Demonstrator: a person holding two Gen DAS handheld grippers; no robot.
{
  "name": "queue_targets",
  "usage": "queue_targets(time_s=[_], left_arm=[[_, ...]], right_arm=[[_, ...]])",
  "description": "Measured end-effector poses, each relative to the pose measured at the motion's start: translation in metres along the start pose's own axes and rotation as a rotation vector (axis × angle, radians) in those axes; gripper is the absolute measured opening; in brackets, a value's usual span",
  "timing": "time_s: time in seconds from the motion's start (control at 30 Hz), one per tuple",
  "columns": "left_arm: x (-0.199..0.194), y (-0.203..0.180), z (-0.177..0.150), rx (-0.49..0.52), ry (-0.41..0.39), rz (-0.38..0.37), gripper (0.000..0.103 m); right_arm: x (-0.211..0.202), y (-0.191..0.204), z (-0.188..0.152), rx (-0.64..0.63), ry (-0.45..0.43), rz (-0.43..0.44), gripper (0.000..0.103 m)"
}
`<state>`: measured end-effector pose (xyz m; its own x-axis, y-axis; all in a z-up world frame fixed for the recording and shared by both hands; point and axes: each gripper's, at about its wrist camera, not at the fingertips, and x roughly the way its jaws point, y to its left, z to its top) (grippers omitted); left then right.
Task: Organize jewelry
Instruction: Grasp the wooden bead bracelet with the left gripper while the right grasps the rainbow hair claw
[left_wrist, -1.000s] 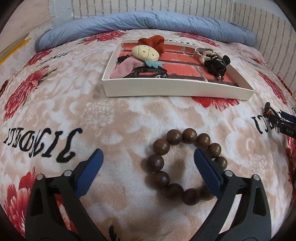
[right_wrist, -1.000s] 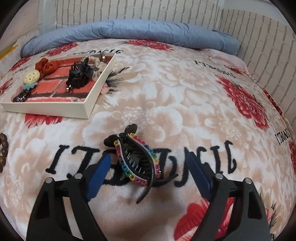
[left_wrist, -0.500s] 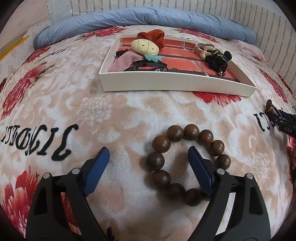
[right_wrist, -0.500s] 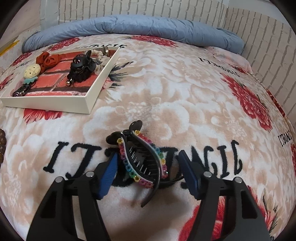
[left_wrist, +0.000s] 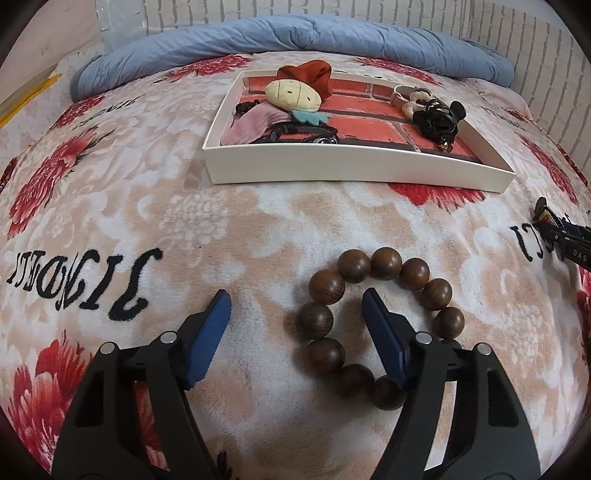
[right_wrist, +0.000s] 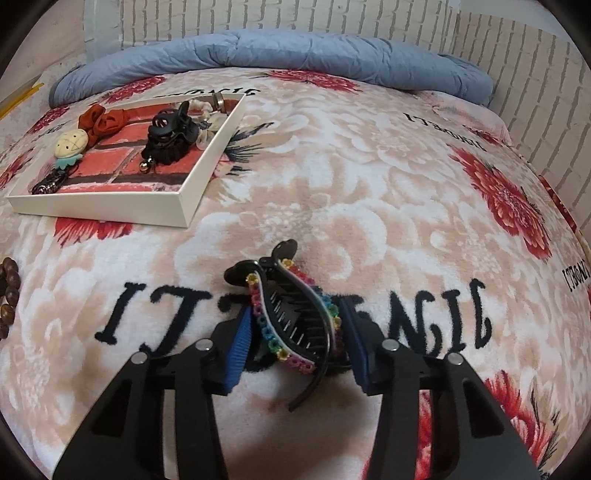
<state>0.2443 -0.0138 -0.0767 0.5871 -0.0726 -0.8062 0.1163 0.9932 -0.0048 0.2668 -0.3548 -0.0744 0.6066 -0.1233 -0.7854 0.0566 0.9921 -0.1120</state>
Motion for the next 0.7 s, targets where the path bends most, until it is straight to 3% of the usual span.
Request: queue_targets(time_s=[0.4, 0.5, 0.7], left_arm=[[-0.0007, 0.0020, -0.0001, -0.001, -0.003, 0.027, 0.056], [-0.0018, 0.0020, 0.0001, 0.002, -0.011, 0.031, 0.044], [-0.0026, -0.0008, 0.0003, 0.016, -0.022, 0.032, 0.032]], right_arm=[[-0.0007, -0.0014, 0.0010, 0.012, -0.001, 0.007, 0.043], [-0.0006, -0.0019, 0.0012, 0.014, -0.001, 0.006, 0.043], [-0.0028, -0.0020, 0.0020, 0.012, -0.007, 0.000, 0.042]])
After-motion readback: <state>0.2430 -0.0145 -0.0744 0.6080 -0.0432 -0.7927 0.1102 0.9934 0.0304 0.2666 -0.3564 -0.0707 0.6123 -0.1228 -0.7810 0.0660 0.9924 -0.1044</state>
